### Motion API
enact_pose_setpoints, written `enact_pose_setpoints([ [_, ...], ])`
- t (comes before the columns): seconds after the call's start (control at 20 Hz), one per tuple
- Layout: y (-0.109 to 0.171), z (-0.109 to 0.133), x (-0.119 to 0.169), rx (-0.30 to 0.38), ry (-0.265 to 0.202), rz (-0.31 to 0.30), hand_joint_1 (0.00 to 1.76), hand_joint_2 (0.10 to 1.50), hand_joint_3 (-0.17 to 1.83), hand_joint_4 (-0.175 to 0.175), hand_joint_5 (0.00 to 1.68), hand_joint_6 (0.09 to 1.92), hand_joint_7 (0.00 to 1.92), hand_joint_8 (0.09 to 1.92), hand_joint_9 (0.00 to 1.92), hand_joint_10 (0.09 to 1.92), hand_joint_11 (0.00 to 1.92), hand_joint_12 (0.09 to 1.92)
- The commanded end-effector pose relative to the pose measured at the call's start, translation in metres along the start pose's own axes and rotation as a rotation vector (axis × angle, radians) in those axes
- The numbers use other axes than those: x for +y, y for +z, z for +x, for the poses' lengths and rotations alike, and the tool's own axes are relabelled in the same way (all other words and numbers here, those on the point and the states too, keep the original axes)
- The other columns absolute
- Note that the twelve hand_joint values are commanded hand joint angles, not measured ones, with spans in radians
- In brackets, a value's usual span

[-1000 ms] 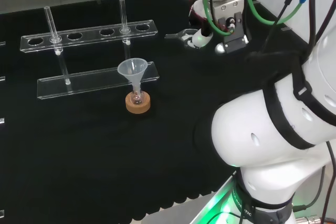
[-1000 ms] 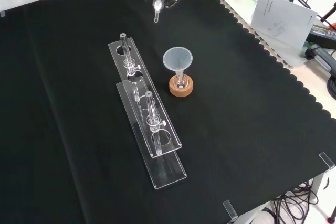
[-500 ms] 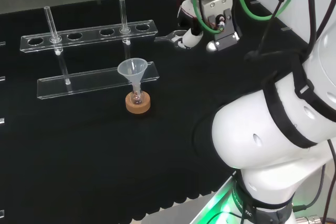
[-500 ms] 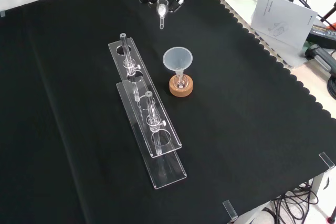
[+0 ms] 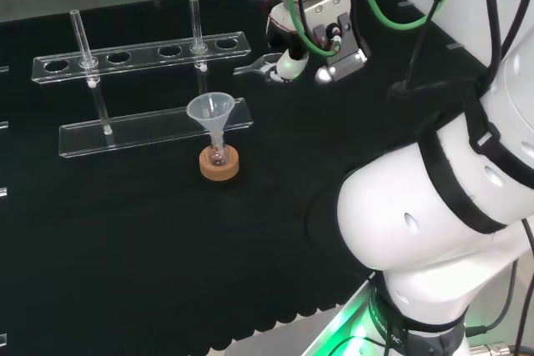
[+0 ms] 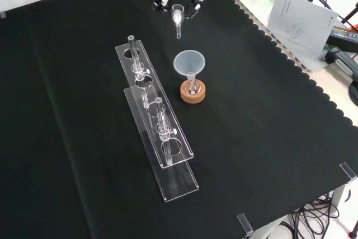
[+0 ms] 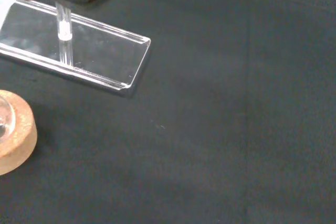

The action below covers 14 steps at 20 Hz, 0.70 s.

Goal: Pour all the NaCl from the weighing funnel into the round-bottom flask.

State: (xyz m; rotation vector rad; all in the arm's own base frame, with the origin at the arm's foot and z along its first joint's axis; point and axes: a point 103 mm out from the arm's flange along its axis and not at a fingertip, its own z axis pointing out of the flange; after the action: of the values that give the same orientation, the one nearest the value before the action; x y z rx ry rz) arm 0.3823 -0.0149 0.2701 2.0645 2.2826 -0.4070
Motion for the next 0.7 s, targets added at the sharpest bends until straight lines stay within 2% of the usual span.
enact_pose_setpoints([
  [0.05, -0.003, 0.010, 0.001, -0.029, -0.022, 0.015, 1.10, 0.73, 0.55, 0.175, 1.23, 0.71, 0.74, 0.63, 1.14, 0.25, 0.92, 0.96],
  [0.7, 0.000, 0.026, 0.005, -0.069, -0.055, 0.060, 1.10, 0.72, 0.56, 0.175, 1.24, 0.70, 0.74, 0.63, 1.14, 0.24, 0.93, 0.95],
])
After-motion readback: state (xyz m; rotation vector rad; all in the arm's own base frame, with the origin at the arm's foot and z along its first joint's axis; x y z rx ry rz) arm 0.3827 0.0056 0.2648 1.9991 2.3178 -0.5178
